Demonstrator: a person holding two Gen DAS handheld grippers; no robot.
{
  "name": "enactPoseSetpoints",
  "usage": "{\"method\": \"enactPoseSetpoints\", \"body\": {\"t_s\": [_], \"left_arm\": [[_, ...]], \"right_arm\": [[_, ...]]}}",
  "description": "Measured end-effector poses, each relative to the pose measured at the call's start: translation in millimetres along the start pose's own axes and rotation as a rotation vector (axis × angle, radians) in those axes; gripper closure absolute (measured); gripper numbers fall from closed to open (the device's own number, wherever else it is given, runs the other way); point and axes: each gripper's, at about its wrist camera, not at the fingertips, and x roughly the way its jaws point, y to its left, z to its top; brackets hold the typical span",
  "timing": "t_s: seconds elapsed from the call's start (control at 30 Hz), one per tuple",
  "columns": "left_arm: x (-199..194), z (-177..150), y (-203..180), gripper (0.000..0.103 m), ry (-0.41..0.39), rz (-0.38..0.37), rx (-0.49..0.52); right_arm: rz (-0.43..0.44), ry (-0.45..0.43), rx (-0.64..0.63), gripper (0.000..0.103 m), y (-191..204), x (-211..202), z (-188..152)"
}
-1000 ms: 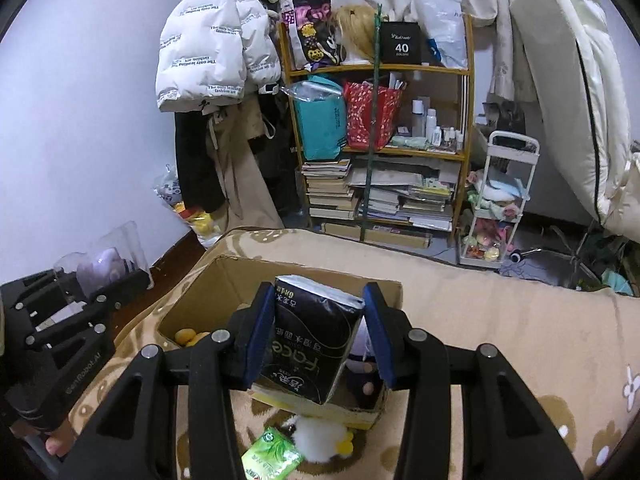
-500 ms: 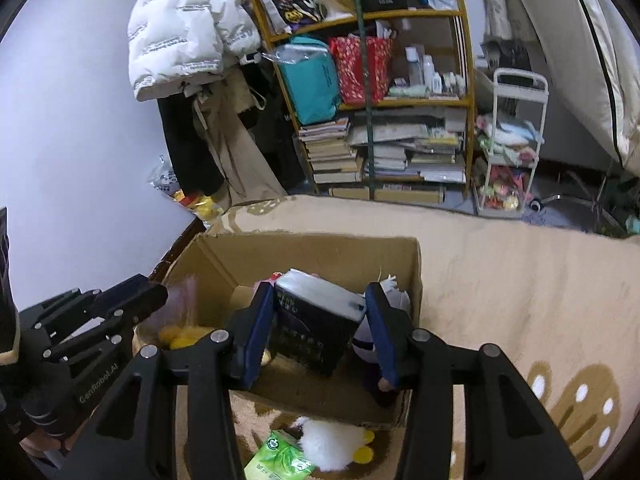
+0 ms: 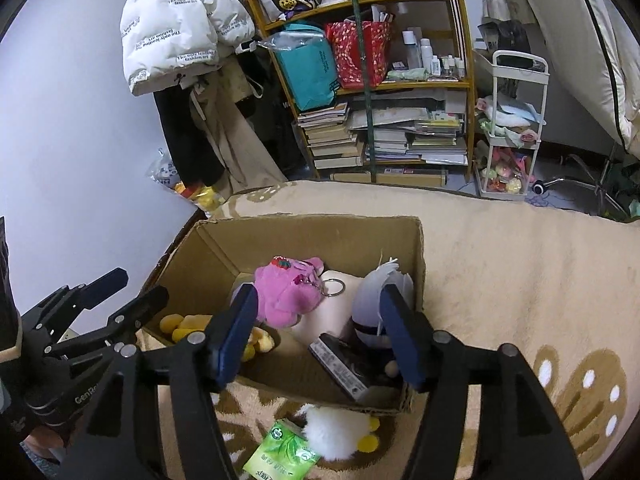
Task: Organize soft objects
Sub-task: 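Carry both items over the box and open both tools to drop them inside, then withdraw both tools from the box toward the green pack and white chick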
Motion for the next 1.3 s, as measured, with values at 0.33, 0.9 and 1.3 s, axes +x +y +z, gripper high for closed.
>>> {"method": "enactPoseSetpoints", "body": {"t_s": [0.33,0.9,1.3], "left_arm": [[-24,-15,-6,0.011,0.035,0.011,0.014],[-68,-64,-24,0.011,0.083,-0.001,0.057],[-65,-83,-29,0.011,0.115,-0.026,0.04]], "right_arm": [[0.012,0.027,0.023,0.012,-2,-25,-13],[-0.018,0.077,0.056,0.003,-8,-56,-48],[-0.047,0.126,0.023,0.003,-6,-51,-64]]}}
